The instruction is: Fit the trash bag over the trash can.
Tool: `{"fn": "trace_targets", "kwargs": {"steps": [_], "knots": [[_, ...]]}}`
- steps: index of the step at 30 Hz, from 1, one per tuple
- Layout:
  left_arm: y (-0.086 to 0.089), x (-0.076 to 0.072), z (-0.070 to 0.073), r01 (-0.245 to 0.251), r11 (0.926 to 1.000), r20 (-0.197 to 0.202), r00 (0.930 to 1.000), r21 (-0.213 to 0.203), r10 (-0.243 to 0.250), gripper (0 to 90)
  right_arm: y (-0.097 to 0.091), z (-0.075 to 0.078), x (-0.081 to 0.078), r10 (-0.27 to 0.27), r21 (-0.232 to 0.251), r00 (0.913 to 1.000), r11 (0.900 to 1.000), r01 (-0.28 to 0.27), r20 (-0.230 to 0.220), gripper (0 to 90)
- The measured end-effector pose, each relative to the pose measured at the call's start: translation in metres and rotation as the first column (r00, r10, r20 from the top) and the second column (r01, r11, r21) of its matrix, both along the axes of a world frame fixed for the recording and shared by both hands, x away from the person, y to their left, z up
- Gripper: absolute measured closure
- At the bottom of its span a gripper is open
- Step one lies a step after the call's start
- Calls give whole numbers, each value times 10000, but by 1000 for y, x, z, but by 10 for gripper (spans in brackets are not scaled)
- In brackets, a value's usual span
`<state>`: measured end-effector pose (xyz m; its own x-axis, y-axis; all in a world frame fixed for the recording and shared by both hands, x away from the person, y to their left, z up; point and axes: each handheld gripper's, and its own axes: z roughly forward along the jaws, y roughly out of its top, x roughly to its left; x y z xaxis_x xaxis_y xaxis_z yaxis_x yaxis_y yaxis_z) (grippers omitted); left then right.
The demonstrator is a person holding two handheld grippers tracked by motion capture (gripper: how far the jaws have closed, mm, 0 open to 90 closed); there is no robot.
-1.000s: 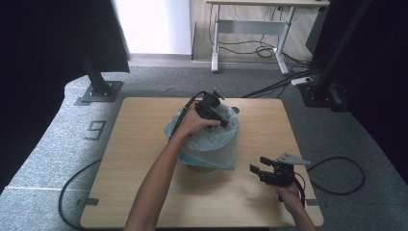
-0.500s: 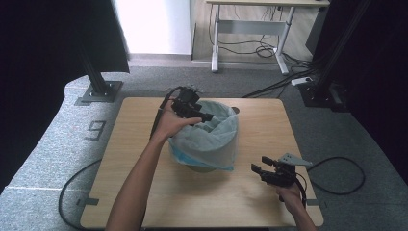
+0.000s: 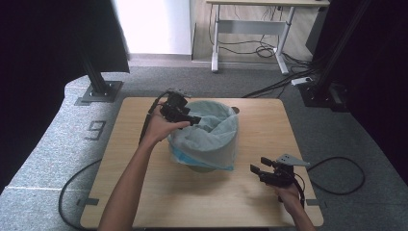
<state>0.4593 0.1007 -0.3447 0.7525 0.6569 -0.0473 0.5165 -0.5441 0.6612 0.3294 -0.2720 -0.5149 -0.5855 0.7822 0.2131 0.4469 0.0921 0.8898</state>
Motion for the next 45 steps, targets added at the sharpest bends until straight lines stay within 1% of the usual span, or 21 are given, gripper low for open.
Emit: {"fn": "trace_targets", "kwargs": {"steps": [4, 6, 7, 8, 11, 14, 16, 17, 18, 19, 21, 23, 24, 25, 26, 28, 35, 38, 40, 44, 45], "knots": [[-10, 9, -14, -56, 9966, -420, 9991, 820, 90, 374, -3, -1, 0, -117, 70, 9999, 9999, 117, 5, 328], [-10, 12, -19, -9, 9963, -651, 9979, 856, 65, 368, -4, -2, 0, -150, 74, 9999, 9999, 150, -23, 327], [-10, 12, -19, -9, 9963, -651, 9979, 856, 65, 369, -4, -2, 0, -150, 74, 9999, 9999, 150, -23, 327], [-11, 13, -22, 38, 9970, -777, 9970, 769, 22, 370, -4, -1, -1, -247, 35, 9997, 9997, 247, 43, 328], [-13, 14, -24, 99, 9960, -943, 9955, 886, -15, 363, -4, 0, -1, -247, 65, 9996, 9997, 247, 113, 328], [-12, 12, -23, 77, 9970, -906, 9959, 774, -7, 359, -3, 0, -1, -232, 49, 9997, 9997, 231, 106, 328], [-9, 9, -20, 3, 9986, -750, 9972, 526, 37, 358, -3, -1, -1, -239, 30, 9997, 9997, 238, 89, 327], [-4, 3, -15, -84, 9992, -539, 9985, 393, 105, 356, -4, -1, -1, -262, 46, 9996, 9996, 262, 75, 327], [-4, 3, -15, -84, 9992, -539, 9985, 393, 105, 357, -4, -1, -1, -262, 46, 9996, 9996, 262, 75, 327], [2, -4, -9, -184, 9997, -378, 9991, 155, 190, 358, -4, -1, -1, -268, 55, 9996, 9996, 268, 66, 327], [9, -11, -3, -241, 9997, -266, 9994, -54, 240, 360, -4, -1, -1, -249, 63, 9997, 9997, 249, 42, 327], [15, -19, 1, -181, 9994, -253, 9995, -294, 174, 363, -3, -1, -1, -200, 31, 9998, 9998, 199, 37, 327], [15, -19, 1, -181, 9994, -253, 9995, -294, 174, 363, -3, -1, -1, -200, 31, 9998, 9998, 199, 37, 327], [20, -27, 3, -108, 9980, -272, 9996, -631, 91, 363, -1, -1, -1, -113, -25, 9999, 9999, 113, 38, 325], [20, -27, 3, -108, 9980, -272, 9996, -631, 91, 362, -1, -1, -1, -113, -25, 9999, 9999, 113, 38, 325], [22, -37, 4, 53, 9965, -297, 9995, -836, -78, 361, 1, -1, -1, -47, -65, 10000, 10000, 47, 34, 324], [13, -48, -5, 442, 9965, -603, 9970, -708, -485, 345, 3, -2, -2, -7, -135, 10000, 9999, 7, 13, 325], [6, -49, -11, 569, 9976, -785, 9951, -389, -598, 341, 3, -3, -2, -3, -154, 10000, 9999, 3, -3, 324], [2, -48, -14, 591, 9980, -936, 9937, -225, -609, 341, 3, -3, -2, -6, -163, 10000, 9999, 6, -6, 325], [0, -45, -17, 485, 9985, -1068, 9930, -243, -508, 339, 2, -3, -2, -42, -167, 10000, 9999, 42, -15, 325], [0, -44, -21, 420, 9989, -1195, 9918, -209, -442, 338, 1, -3, -2, -57, -159, 10000, 9999, 57, -20, 324]]}}
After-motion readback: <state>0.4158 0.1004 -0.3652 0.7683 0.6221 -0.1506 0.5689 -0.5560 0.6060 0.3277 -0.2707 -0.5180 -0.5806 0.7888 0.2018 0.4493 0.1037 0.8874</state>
